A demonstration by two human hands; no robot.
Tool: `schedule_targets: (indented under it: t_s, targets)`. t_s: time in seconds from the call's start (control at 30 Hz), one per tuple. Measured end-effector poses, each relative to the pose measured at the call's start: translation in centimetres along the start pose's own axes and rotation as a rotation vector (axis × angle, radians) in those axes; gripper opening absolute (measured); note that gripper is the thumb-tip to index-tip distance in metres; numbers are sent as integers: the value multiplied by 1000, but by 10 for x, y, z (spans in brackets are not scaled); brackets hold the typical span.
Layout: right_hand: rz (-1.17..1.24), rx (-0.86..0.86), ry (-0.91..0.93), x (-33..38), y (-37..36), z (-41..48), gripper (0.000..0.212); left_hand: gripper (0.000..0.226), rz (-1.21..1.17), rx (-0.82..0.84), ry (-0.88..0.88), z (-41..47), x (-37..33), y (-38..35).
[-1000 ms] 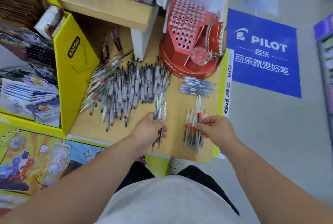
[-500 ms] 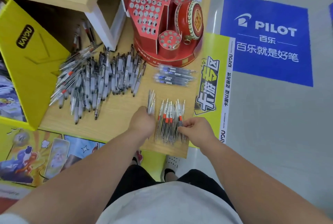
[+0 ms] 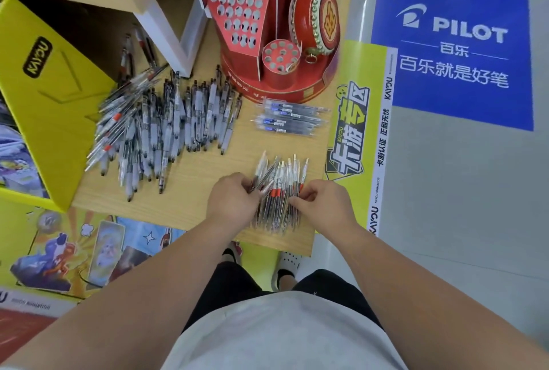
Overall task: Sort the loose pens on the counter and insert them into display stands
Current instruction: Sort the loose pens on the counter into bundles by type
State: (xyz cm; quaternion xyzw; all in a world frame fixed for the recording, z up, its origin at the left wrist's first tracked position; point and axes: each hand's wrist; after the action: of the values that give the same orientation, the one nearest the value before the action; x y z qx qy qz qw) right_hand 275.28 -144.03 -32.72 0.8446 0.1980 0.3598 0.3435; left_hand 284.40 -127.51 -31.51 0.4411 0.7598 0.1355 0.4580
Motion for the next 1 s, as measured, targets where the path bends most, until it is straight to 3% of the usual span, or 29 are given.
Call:
schedule_targets:
  t_s: [0.17,0.5,0.67,1.0]
  targets:
    - [64,0,-15,1,-5,-1,24,30,-27,9,6,5,5,3]
    - [167,-24,-97,2,-10,3,33,99,34,147,-111,8,14,6]
    - [168,-24,-90,2,-10,5,30,91,5,97,-128,14,12,6]
    - [114,-25,-49,1,-11,5,28,47,42,-33,-167,22,14,-3]
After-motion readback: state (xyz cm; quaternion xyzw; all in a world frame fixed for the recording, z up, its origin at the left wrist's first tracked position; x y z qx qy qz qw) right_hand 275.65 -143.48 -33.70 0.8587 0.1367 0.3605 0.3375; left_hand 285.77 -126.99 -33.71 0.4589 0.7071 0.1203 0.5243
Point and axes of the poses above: each hand's wrist, its own z-axis towards the middle knuckle, its own y-axis out of the back of the hand, x = y × z, and after that the axes turned 8 degrees about -z, right-handed
